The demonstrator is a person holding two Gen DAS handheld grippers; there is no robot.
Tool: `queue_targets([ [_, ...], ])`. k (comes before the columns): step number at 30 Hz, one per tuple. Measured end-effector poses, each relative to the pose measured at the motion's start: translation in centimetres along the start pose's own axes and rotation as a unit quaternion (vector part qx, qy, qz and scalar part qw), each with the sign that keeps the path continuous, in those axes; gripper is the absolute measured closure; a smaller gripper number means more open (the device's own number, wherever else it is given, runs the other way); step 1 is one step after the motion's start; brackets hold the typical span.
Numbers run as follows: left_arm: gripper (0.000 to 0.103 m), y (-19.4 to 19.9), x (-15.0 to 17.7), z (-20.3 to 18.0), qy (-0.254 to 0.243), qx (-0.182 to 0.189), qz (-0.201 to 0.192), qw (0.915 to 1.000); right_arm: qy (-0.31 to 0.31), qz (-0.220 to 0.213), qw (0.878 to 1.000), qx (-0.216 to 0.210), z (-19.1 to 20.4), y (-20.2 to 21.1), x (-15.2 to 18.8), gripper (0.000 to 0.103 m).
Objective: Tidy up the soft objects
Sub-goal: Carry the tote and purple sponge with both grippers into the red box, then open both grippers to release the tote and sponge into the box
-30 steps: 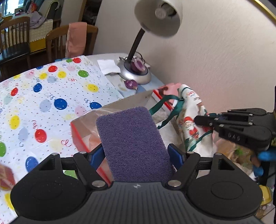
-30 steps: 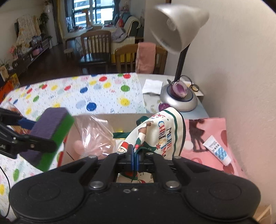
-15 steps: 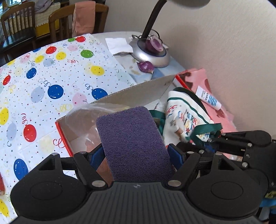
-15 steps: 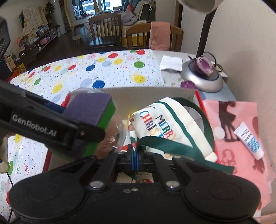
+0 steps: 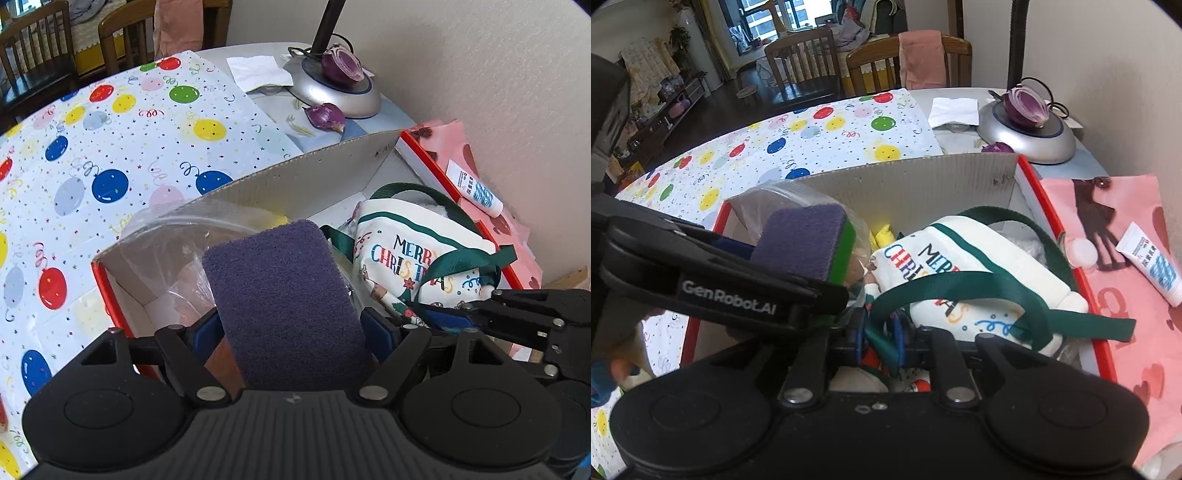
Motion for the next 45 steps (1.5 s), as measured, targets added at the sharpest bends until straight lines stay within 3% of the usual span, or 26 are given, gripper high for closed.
queue_targets([
  [10,0.022,3.2,0.4,0.0,0.008,0.021,-0.041,0.9989,-0.006,-0.027,1.0,0.003,0.9,3.2,-0.5,0.052],
  [22,0.021,11.2,3.2,0.2,-0.029,0.056,-0.106,0.9923,-0.009,-0.082,0.996,0.021,4.0,9.0,0.1,0.034],
  [27,0.019,12.5,3.4,0.0,-0.046,0.061,-0.127,0.989,-0.013,-0.098,0.994,0.044,4.7,10.3,0.6,0.031],
  [31,0.019,12.1,2.5,-0.7,-0.056,0.071,-0.118,0.9888,-0.04,-0.103,0.993,0.051,4.2,10.8,1.1,0.031],
  [33,0.012,12.2,2.9,-0.8,-0.066,0.074,-0.125,0.9873,-0.047,-0.106,0.992,0.049,4.2,11.3,1.7,0.03],
  [35,0.005,12.4,3.5,-0.6,-0.073,0.067,-0.135,0.9859,-0.047,-0.11,0.992,0.05,4.3,11.7,2.3,0.027],
  [45,0.005,17.0,6.0,-0.5,-0.119,0.039,-0.182,0.9752,-0.06,-0.15,0.986,0.038,6.9,14.6,3.6,0.022],
])
Point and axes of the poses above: each gripper's, at about its wrist camera, not at the fingertips, and y roughly against the way its jaws point, z to its left, x to its underside, the point moved 9 cm from there along -y, roughly the way its jaws point, and after that the axes turned 2 degrees about x, right-handed, at the moved point
